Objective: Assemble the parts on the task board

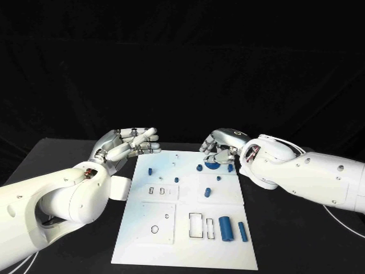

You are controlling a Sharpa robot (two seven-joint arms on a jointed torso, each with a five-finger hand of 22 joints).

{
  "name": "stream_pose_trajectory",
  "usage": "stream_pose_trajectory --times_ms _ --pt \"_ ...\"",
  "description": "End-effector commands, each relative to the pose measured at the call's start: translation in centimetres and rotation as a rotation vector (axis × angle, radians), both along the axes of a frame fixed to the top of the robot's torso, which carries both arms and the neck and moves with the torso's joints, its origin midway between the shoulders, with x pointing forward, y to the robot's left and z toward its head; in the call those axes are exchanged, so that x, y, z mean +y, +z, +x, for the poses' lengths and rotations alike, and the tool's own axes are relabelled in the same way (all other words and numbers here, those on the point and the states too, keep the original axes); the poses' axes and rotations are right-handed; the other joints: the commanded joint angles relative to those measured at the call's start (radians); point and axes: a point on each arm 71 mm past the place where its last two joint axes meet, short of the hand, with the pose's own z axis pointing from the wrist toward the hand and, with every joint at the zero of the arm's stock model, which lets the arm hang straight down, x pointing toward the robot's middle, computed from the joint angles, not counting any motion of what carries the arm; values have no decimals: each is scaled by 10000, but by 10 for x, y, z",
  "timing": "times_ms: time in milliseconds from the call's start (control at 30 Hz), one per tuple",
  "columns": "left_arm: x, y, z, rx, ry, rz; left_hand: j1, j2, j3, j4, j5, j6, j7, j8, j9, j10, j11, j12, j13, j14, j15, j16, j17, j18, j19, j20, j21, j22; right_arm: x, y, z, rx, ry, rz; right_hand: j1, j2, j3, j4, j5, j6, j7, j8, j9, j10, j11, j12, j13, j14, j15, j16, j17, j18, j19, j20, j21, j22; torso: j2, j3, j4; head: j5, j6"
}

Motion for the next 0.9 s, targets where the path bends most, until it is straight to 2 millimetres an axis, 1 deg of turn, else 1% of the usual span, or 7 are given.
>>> stream_pose_trajectory --times_ms 33,133,300,533,600,733,900 --pt "-5 4 -3 -70 -389 -117 48 -20 -7 -51 -39 54 -5 -28 -11 51 -2 -45 1 -16 8 -48 10 53 56 11 47 -3 4 -5 1 -264 -105 -1391 -41 -147 74 196 25 25 -76 -63 27 -109 19 92 116 487 -56 2025 1950 -332 546 8 1412 1845 282 -48 55 -16 20" --pt "-5 5 -4 -72 -404 -123 48 -16 -13 -59 -38 54 -3 -37 -14 47 1 -59 -2 -29 12 -71 11 52 59 8 47 -6 8 -8 0 -164 -56 -1608 -26 -240 169 372 17 -17 -71 -99 42 -221 21 131 207 453 -36 3455 3334 -493 849 27 2355 3093 345 -63 52 -54 20" --pt "-5 5 -4 -72 -405 -123 40 -7 -27 -67 -38 54 4 -54 -19 40 9 -85 -7 -57 23 -115 11 50 65 5 48 -12 10 -12 0 -52 -73 -1910 38 -329 269 558 12 -34 -67 -106 69 -342 61 178 309 409 6 4646 4482 -649 1166 62 3242 4316 399 -68 39 -61 -13" --pt "-5 6 -5 -67 -432 -127 35 -2 -35 -71 -38 54 6 -63 -22 38 13 -98 -9 -73 30 -140 11 50 70 4 49 -14 11 -16 1 27 -118 -2122 72 -369 312 666 22 -29 -51 -102 86 -433 86 186 353 409 22 5191 5001 -729 1322 101 3634 4874 434 -83 67 -101 -6" --pt "-5 6 -5 -57 -439 -125 28 3 -44 -75 -38 52 12 -74 -25 32 19 -115 -12 -87 35 -165 13 49 76 2 50 -17 11 -17 1 50 -113 -2159 77 -377 320 691 25 -32 -51 -104 89 -438 87 194 364 413 26 5303 5107 -744 1355 106 3712 4988 433 -77 74 -98 -10" --pt "-5 6 -5 -40 -444 -119 20 7 -54 -77 -39 48 17 -86 -29 23 25 -131 -15 -96 40 -186 14 49 80 1 51 -20 13 -18 1 73 -94 -2186 96 -372 342 717 34 -37 -50 -107 92 -442 87 204 376 425 29 5462 5267 -768 1410 112 3820 5146 448 -83 65 -95 -6" --pt "-5 6 -5 -31 -454 -118 14 10 -61 -79 -39 43 22 -96 -32 14 29 -145 -18 -100 44 -201 16 48 83 0 52 -23 15 -19 3 74 -132 -2201 134 -350 407 760 41 -36 -41 -106 98 -440 96 220 393 449 32 5736 5545 -823 1545 122 4049 5487 466 -90 90 -118 -7"
